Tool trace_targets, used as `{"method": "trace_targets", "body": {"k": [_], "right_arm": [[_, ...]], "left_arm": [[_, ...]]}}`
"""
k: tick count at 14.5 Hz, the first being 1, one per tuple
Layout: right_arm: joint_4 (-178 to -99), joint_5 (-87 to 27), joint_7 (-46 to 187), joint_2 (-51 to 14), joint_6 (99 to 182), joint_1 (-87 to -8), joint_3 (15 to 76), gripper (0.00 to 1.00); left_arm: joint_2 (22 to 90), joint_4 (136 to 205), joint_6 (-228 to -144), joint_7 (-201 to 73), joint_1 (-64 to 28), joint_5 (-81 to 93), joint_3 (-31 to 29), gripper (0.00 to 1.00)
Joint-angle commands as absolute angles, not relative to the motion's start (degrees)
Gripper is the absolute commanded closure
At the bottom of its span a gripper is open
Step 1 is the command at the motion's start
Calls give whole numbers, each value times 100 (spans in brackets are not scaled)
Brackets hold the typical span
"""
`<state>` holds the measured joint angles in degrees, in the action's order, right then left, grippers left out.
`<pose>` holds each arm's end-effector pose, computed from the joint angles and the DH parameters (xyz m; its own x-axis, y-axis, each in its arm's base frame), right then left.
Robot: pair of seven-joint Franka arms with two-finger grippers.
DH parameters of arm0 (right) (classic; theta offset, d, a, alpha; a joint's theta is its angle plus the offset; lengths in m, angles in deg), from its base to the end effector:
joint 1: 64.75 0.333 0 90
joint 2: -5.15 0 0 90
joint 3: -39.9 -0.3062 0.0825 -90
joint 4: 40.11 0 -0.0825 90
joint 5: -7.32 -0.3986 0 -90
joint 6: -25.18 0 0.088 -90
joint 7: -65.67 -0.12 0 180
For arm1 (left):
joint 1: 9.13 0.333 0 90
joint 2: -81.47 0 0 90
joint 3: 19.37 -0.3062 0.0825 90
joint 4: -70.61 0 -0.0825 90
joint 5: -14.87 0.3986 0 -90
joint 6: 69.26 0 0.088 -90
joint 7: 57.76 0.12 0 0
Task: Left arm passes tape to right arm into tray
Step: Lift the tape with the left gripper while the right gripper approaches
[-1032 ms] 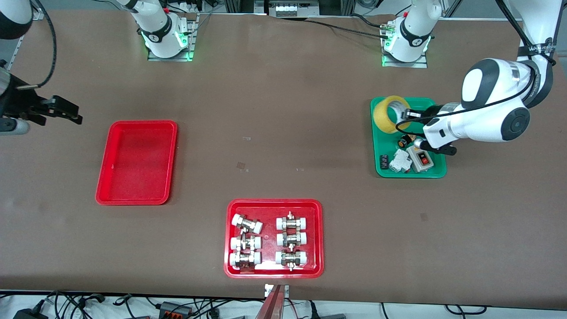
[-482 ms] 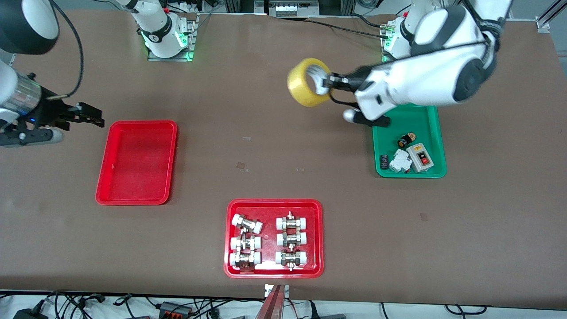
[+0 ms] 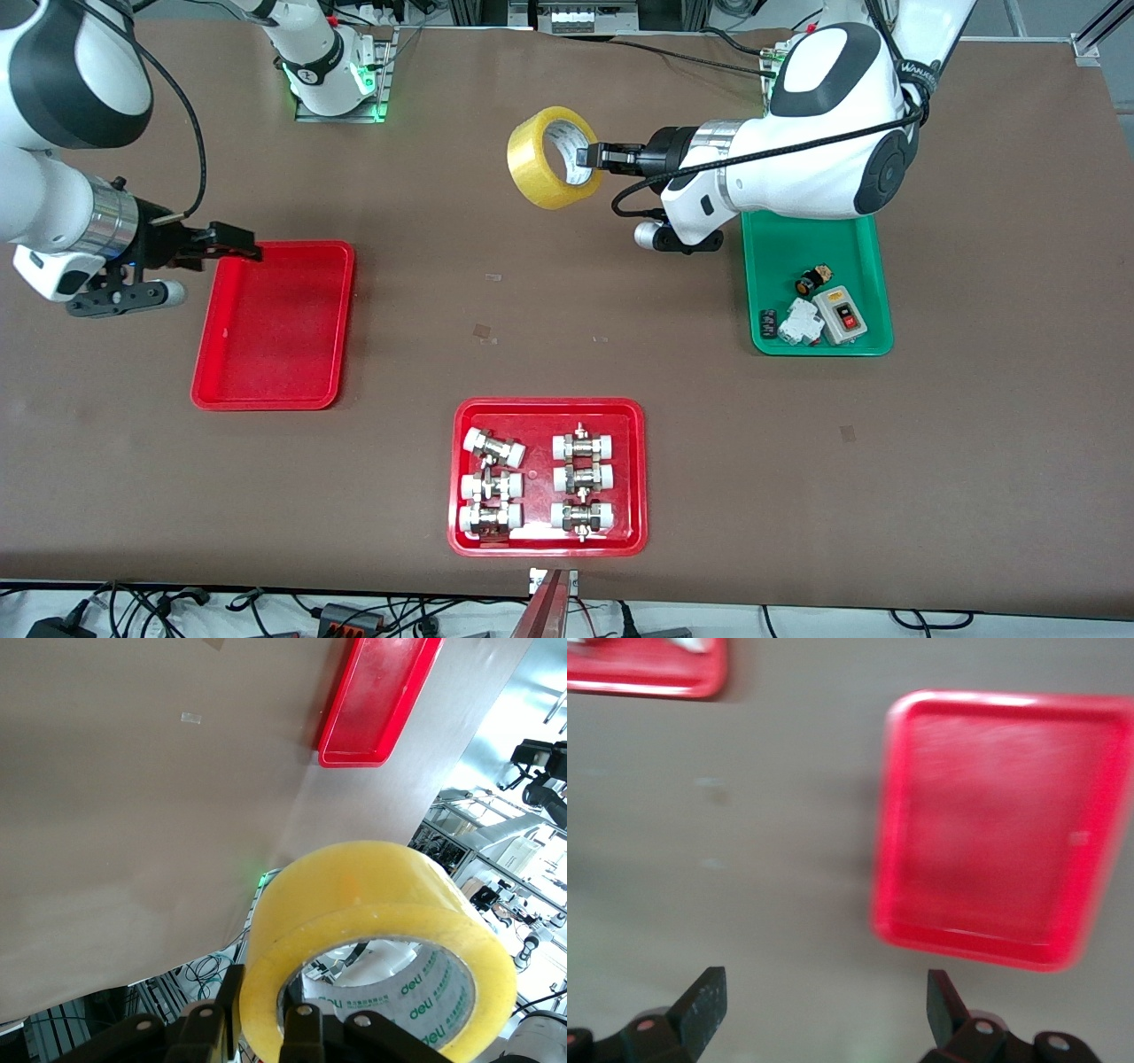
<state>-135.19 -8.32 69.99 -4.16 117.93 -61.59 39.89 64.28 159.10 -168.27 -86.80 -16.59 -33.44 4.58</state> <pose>0.5979 0.0643 0.4715 0.9765 0.1138 -0.1832 0.0601 -0.9594 -0.2757 0.5347 -0.3821 0.5015 0.8486 -0.0756 -0.5235 0.3203 -0.7142 0.6224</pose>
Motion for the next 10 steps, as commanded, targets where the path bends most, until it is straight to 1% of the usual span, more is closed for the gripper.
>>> {"method": "trace_targets", "body": {"k": [1, 2, 4, 6, 8, 10], "right_arm": [[-13372, -2033, 6989, -451, 11606, -5923, 3999, 0], [-13346, -2289, 6946, -451, 11675, -5669, 3999, 0], [-12926, -2581, 6875, -530, 11746, -5168, 4007, 0], [-12530, -2975, 6089, -592, 11808, -4824, 3999, 0], [-12353, -3450, 5288, -601, 12227, -4491, 4007, 0], [-12352, -3539, 4873, -636, 12667, -4261, 3999, 0]], "left_arm": [[6328, 15692, -16902, -8756, -1713, -3471, 454, 100], [6328, 15692, -16893, -8773, -1704, -3471, 454, 100], [6354, 15684, -16858, -8791, -1669, -3462, 454, 100], [6354, 15684, -16823, -8764, -1651, -3453, 463, 100], [6354, 15692, -16823, -8756, -1651, -3453, 454, 100], [6354, 15692, -16814, -8764, -1625, -3453, 463, 100]]}}
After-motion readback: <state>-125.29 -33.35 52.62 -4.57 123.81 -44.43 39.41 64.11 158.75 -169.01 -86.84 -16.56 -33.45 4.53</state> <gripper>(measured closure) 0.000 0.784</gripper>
